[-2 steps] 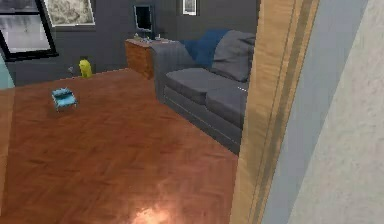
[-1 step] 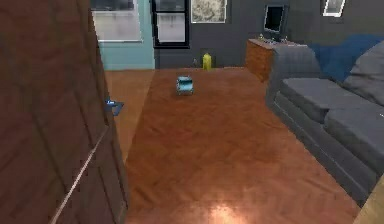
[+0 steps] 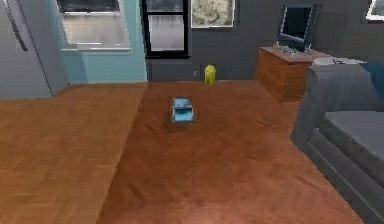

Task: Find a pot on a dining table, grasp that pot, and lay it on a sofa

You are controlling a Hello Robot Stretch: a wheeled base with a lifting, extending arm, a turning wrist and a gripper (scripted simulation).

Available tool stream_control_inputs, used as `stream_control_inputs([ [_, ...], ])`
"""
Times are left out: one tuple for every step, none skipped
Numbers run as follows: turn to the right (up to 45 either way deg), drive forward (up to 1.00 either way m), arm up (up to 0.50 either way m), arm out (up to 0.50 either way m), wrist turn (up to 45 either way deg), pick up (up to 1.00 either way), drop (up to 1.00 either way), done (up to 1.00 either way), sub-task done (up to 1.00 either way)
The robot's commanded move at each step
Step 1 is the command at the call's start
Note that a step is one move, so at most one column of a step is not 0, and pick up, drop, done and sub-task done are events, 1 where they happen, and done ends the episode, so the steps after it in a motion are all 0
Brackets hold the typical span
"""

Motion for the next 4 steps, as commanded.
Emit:
stream_control_inputs([
  [-6.0, 0.0, 0.0, 0.0, 0.0, 0.0, 0.0, 0.0, 0.0],
  [0.0, 0.35, 0.0, 0.0, 0.0, 0.0, 0.0, 0.0, 0.0],
  [-42.0, 0.0, 0.0, 0.0, 0.0, 0.0, 0.0, 0.0, 0.0],
  [0.0, 0.3, 0.0, 0.0, 0.0, 0.0, 0.0, 0.0, 0.0],
])
